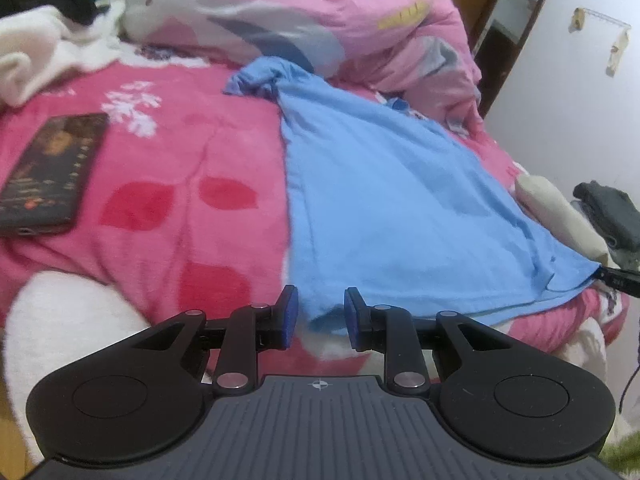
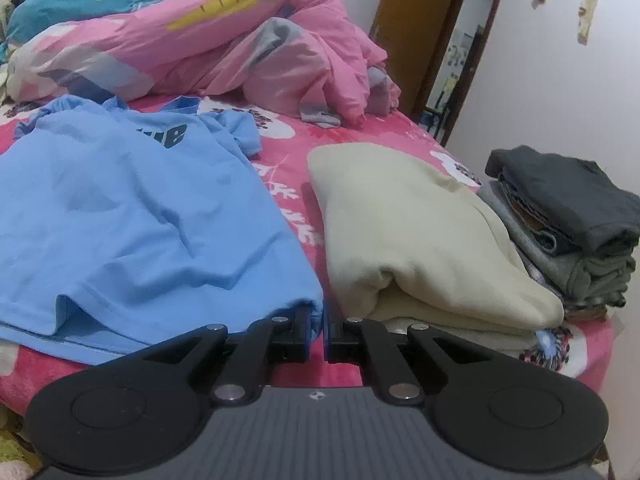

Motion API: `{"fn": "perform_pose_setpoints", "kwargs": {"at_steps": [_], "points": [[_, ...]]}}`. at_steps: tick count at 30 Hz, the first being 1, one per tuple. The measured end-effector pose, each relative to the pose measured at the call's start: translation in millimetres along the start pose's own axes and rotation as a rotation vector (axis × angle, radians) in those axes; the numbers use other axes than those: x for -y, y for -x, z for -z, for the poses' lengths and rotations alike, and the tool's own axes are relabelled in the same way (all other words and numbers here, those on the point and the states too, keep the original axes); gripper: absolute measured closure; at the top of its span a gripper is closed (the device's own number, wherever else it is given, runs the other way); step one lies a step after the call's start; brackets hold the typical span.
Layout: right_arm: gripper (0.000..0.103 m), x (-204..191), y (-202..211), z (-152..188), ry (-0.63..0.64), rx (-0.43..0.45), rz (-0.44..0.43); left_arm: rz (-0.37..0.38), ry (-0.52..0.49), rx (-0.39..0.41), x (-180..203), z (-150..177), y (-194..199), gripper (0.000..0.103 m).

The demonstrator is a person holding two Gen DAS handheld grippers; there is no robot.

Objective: Fold clothes

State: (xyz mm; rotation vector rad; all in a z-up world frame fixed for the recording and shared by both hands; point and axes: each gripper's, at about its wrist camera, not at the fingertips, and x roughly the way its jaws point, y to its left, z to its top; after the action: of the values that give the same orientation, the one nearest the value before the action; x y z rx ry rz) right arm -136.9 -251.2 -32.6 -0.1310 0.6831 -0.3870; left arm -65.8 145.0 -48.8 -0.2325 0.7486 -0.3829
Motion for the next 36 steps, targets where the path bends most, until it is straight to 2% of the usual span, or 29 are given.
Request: {"fn": "perform_pose_setpoints", "kwargs": {"at_steps": [8,9,11,13,15,16,19,20,22,24,26,28,29,30,31,34,36], "points": [[0.098,3,0,3,-0.026,0.008,-0.009,-0.064,-0.078,-0.053,15,0,-14,0.079],[0.098,3,-1,4,-0.028,0.008,-0.011,-0.071,-0.072,-0.058,15,0,-14,0.081],[0.098,4,-2,5,-0.034,0.008,-0.016,-0.084,-0.048,-0.061,12,-1,-15,0.093],[0.098,4,-2,6,-0.039,0.009,-0.020,-0.079,-0.010,-0.057,9,-3,-13,0.098],[0.098,5,-2,7,-0.043,0.014,-0.024,-0.043,0.071,-0.054,2,-6,-9,0.100],[0.098,6,-1,6,-0.045,0.021,-0.026,0.000,0.148,-0.053,-6,-10,-5,0.100],[0.098,14,-4,-20,-0.072,0.070,-0.076,0.212,0.483,-0.044,-44,-32,-1,0.100],[0.098,17,-6,-30,-0.083,0.087,-0.096,0.273,0.569,-0.029,-57,-46,-2,0.100],[0.098,23,-8,-51,-0.103,0.123,-0.135,0.354,0.653,0.027,-73,-85,0,0.101],[0.098,35,2,-90,-0.147,0.213,-0.182,0.379,0.628,0.122,-75,-128,18,0.101],[0.098,50,35,-120,-0.186,0.345,-0.208,0.406,0.550,0.251,-65,-156,56,0.101],[0.098,63,67,-136,-0.210,0.451,-0.221,0.382,0.471,0.355,-55,-159,94,0.101],[0.098,67,78,-132,-0.206,0.469,-0.215,0.357,0.459,0.372,-55,-150,106,0.101],[0.098,69,83,-124,-0.201,0.462,-0.213,0.331,0.452,0.382,-55,-139,116,0.101],[0.098,68,79,-111,-0.192,0.417,-0.215,0.299,0.466,0.349,-57,-123,115,0.101],[0.098,60,42,-57,-0.191,0.194,-0.221,0.187,0.518,0.203,-68,-71,97,0.101],[0.098,54,14,-17,-0.223,0.045,-0.226,0.103,0.543,0.068,-73,-31,72,0.101]]}}
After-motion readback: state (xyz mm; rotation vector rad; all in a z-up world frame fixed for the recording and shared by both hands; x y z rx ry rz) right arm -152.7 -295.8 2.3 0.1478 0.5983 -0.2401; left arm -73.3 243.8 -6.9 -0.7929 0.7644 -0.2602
